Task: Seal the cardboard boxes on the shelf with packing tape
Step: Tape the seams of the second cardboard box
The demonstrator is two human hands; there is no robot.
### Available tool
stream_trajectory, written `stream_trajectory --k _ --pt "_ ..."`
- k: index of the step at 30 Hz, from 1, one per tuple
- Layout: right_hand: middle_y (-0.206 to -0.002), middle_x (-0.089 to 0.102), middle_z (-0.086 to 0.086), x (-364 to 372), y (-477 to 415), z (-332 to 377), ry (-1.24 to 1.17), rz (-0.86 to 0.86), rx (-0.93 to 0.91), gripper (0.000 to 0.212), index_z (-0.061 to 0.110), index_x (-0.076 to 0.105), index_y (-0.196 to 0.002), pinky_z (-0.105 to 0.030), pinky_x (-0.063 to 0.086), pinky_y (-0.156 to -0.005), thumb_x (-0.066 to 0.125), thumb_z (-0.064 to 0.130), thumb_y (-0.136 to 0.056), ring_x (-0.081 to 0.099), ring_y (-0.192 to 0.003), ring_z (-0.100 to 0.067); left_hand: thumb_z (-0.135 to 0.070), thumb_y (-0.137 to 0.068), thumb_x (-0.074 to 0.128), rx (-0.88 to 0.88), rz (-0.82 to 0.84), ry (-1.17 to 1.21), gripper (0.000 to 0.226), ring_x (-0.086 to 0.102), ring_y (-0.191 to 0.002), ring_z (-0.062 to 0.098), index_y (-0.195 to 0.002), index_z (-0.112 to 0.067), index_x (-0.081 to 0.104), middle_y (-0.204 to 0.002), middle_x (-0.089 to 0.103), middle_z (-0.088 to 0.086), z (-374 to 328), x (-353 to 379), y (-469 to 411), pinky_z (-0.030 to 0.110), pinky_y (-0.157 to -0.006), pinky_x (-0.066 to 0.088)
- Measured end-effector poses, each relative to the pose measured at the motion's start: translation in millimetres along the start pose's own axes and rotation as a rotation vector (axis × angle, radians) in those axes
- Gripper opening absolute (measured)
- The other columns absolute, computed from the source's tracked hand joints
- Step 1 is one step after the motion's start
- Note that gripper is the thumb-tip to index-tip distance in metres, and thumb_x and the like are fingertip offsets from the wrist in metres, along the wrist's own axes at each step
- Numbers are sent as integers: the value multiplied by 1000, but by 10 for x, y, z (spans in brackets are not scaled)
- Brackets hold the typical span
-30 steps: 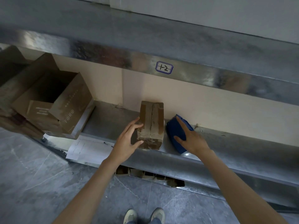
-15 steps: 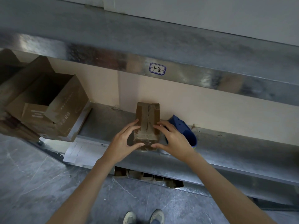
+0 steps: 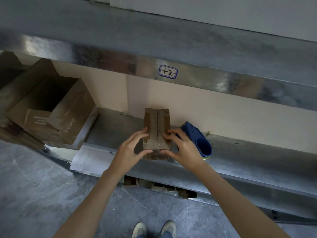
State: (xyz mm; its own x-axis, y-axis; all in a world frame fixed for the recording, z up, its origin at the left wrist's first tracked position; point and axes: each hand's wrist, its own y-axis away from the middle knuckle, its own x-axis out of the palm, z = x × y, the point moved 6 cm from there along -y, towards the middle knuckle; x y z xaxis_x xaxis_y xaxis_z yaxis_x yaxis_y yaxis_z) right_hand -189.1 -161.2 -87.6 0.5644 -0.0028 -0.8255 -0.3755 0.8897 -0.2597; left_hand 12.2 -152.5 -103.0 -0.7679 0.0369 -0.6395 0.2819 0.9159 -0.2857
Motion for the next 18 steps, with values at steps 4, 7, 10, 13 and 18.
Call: stream_trajectory --k 4,7,10,13,18 --pt "-128 50 -3 36 -13 38 -24 -34 19 64 10 61 -121 -33 56 -87 68 57 -78 53 -116 -18 -46 -78 76 -17 -58 4 67 49 -130 4 -133 -14 56 -141 52 -6 -38 6 -37 18 -109 39" --pt "-125 52 -6 65 -2 45 -43 -60 24 60 8 60 -120 -36 55 -89 68 53 -81 54 -114 -20 -45 -79 77 -28 -78 15 64 50 -128 4 -131 -14 57 -139 54 -5 -51 -3 -38 15 -107 39" --pt "-125 49 -3 38 3 68 -62 -62 48 63 9 59 -120 -33 52 -92 58 62 -85 51 -115 -17 -43 -83 75 -44 -97 47 58 49 -126 -2 -130 -16 56 -135 55 -7 -95 -17 -33 11 -104 38" --pt "-122 46 -1 60 -22 120 -84 -67 120 61 10 57 -118 -25 49 -90 54 61 -85 51 -110 -15 -28 -84 75 -78 -173 57 47 52 -120 -3 -126 -16 58 -131 58 -5 -151 6 -29 7 -98 39" --pt "-113 42 2 126 -63 131 -130 -149 201 43 8 57 -111 -24 51 -80 70 38 -82 53 -97 -16 -9 -76 77 -128 -286 56 44 58 -114 2 -118 -10 64 -124 63 -4 -174 49 -36 8 -96 42"
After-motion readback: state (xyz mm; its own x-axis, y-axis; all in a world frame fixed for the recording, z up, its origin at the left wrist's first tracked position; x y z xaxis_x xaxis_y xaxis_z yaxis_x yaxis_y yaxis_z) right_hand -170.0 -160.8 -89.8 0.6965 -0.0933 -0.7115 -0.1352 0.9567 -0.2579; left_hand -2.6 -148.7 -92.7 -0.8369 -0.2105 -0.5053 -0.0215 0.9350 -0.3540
